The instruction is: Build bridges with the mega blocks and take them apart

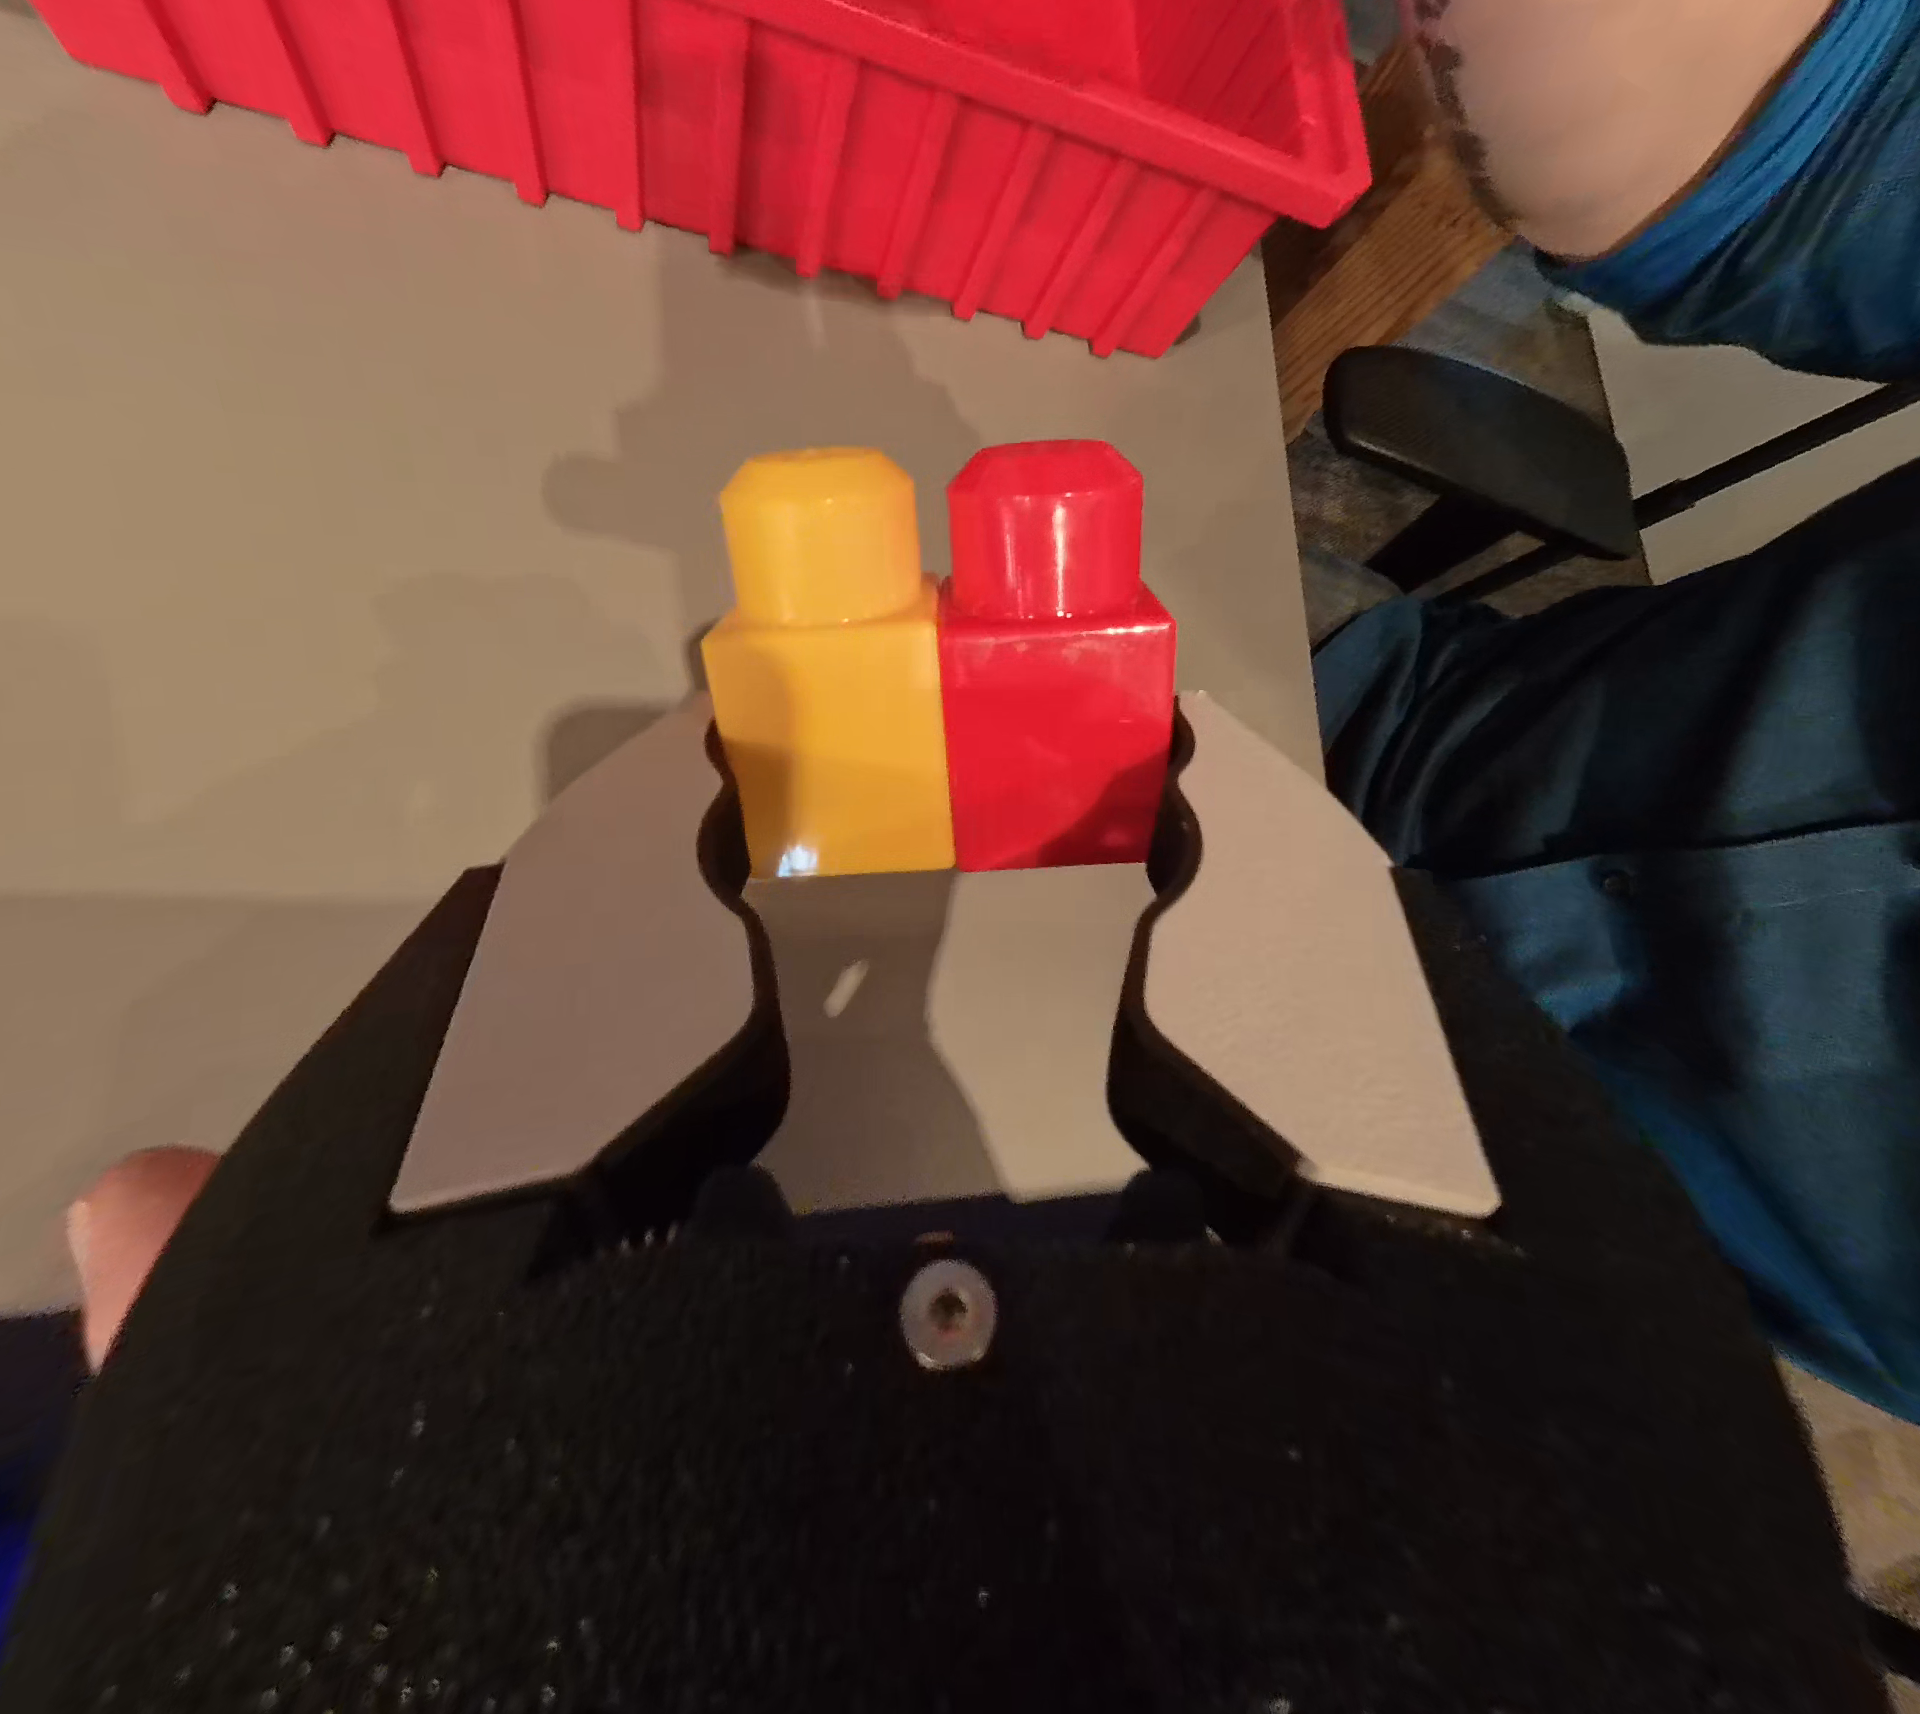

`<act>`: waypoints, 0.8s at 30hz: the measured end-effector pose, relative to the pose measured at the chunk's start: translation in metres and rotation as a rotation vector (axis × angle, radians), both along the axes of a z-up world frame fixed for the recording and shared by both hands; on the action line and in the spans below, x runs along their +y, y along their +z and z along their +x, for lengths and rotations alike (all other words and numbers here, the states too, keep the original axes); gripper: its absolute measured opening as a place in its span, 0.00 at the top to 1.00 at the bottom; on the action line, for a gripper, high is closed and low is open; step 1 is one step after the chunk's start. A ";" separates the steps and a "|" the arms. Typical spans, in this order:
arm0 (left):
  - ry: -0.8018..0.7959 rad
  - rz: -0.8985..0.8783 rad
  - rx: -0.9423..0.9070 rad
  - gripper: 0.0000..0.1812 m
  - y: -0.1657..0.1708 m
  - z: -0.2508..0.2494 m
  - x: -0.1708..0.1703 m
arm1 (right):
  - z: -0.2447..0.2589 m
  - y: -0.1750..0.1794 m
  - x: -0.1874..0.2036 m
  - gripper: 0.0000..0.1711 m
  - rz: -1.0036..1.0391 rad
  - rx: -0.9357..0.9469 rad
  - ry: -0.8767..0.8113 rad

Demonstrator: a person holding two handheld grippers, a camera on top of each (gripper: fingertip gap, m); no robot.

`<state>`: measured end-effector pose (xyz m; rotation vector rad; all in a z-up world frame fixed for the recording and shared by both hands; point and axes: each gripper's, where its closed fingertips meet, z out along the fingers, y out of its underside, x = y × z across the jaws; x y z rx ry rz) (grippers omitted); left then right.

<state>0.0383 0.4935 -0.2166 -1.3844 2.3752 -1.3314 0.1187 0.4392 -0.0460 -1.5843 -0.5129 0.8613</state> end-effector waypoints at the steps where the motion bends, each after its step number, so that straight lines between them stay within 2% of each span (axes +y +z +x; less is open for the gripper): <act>1: -0.002 0.011 0.004 0.58 0.000 0.000 0.000 | -0.005 -0.022 0.009 0.57 -0.072 -0.102 -0.017; 5: -0.007 0.049 0.000 0.58 0.007 0.004 -0.004 | -0.024 -0.076 0.027 0.58 -0.223 -0.440 -0.035; 8: -0.020 0.072 -0.016 0.58 0.016 0.007 -0.009 | -0.036 -0.094 0.034 0.58 -0.270 -0.562 -0.002; 13: -0.048 0.088 -0.029 0.58 0.022 0.008 -0.018 | -0.044 -0.107 0.037 0.58 -0.316 -0.586 0.057; 24: -0.058 0.150 -0.042 0.58 0.021 0.011 -0.024 | -0.054 -0.126 0.033 0.57 -0.378 -0.485 0.151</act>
